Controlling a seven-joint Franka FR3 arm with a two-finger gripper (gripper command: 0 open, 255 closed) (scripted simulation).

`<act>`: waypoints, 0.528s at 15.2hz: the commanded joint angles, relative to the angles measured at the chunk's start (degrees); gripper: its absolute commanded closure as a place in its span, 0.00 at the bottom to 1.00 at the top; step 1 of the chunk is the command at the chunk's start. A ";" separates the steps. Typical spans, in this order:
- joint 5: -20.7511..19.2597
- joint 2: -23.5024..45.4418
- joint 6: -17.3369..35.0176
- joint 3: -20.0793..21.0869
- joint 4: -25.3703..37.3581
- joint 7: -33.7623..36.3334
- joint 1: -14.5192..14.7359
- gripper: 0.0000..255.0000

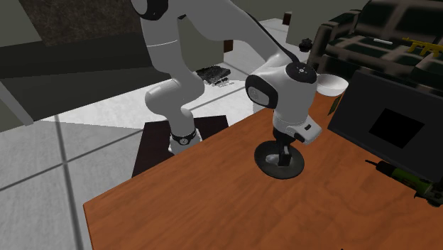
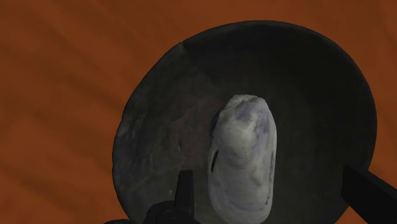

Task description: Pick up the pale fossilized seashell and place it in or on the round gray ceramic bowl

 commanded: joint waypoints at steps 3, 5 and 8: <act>-0.40 -2.15 -4.23 -0.64 2.03 0.07 -0.35 0.00; -0.78 -3.74 -7.95 -1.21 4.10 0.14 -0.65 0.00; -0.78 -3.74 -7.95 -1.22 4.10 0.14 -0.65 0.00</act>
